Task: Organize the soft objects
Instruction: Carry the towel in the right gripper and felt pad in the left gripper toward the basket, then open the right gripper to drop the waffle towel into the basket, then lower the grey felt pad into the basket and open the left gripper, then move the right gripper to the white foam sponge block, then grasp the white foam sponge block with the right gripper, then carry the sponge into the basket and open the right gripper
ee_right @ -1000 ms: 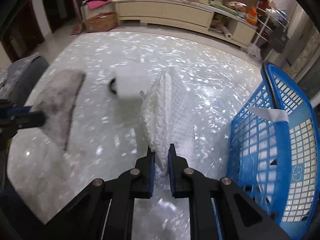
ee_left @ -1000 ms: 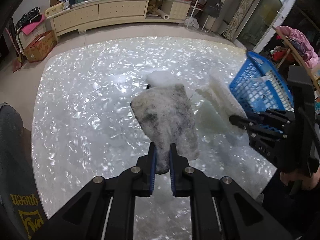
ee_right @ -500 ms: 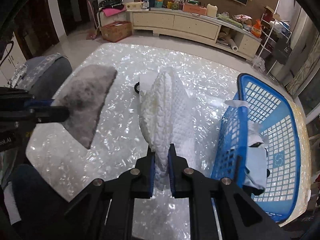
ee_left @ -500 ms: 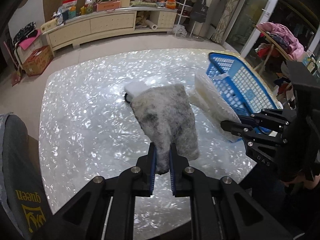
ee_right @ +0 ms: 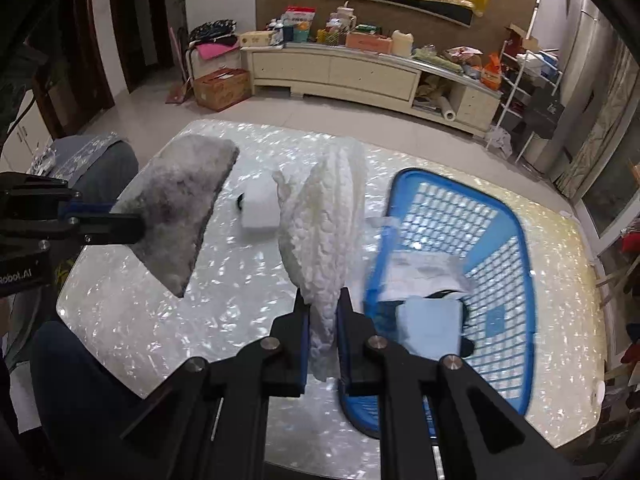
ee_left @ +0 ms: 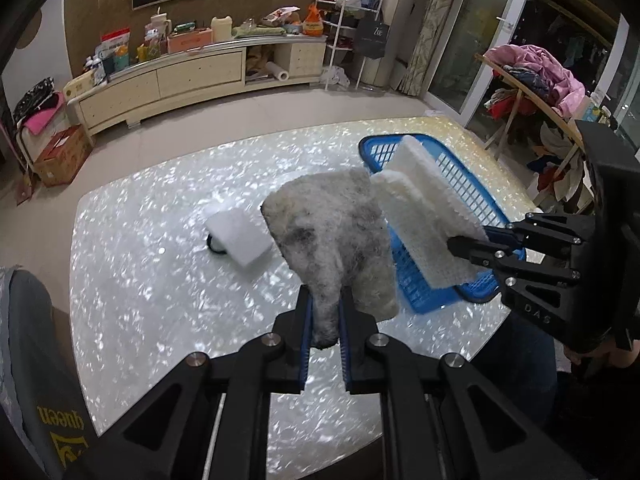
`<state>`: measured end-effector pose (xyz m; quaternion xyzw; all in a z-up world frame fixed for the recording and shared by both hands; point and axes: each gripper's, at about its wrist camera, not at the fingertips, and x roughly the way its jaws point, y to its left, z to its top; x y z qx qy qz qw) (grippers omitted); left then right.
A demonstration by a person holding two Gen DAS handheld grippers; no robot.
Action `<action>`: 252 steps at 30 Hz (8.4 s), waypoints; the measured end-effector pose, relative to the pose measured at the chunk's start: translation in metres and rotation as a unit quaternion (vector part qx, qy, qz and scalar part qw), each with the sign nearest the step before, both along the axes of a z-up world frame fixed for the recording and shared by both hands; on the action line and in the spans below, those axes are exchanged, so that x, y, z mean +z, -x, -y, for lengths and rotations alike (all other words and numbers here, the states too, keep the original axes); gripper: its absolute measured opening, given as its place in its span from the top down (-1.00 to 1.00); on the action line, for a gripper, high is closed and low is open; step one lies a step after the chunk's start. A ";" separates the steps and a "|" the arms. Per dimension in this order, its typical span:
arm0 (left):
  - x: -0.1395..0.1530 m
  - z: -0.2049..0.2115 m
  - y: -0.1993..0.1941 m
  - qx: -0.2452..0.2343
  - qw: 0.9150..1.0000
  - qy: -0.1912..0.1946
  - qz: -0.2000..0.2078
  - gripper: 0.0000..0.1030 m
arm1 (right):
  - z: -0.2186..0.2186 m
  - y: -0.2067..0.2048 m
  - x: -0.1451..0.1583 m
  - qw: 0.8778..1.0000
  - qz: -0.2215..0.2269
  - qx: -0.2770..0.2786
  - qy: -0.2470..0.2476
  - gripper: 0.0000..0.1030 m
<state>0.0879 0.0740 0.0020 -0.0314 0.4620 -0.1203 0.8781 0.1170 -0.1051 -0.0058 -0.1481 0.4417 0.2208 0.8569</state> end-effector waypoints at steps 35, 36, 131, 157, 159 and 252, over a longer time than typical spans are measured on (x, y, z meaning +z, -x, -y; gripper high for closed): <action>-0.052 0.029 -0.086 -0.022 0.999 0.019 -0.042 0.79 | 0.026 -0.112 -0.095 0.989 -0.099 -0.053 0.092 0.76; -0.053 0.030 -0.086 -0.023 0.999 0.020 -0.043 0.79 | 0.024 -0.116 -0.096 0.989 -0.109 -0.050 0.090 0.76; -0.057 0.204 -0.176 -0.107 0.981 -0.153 -0.059 -0.41 | 0.166 -0.034 -0.044 0.985 -0.070 -0.131 -0.084 -1.00; 0.004 0.101 -0.039 -0.019 0.992 -0.127 0.001 -1.00 | 0.080 0.019 0.005 0.994 -0.031 -0.073 -0.076 -0.99; 0.004 0.087 -0.031 -0.008 0.992 -0.122 0.001 -1.00 | 0.069 0.019 0.006 0.995 -0.032 -0.063 -0.071 -0.99; -0.113 -0.106 -0.101 0.028 0.997 -0.048 -0.058 -1.00 | -0.147 -0.115 -0.112 0.992 -0.129 0.011 0.001 0.02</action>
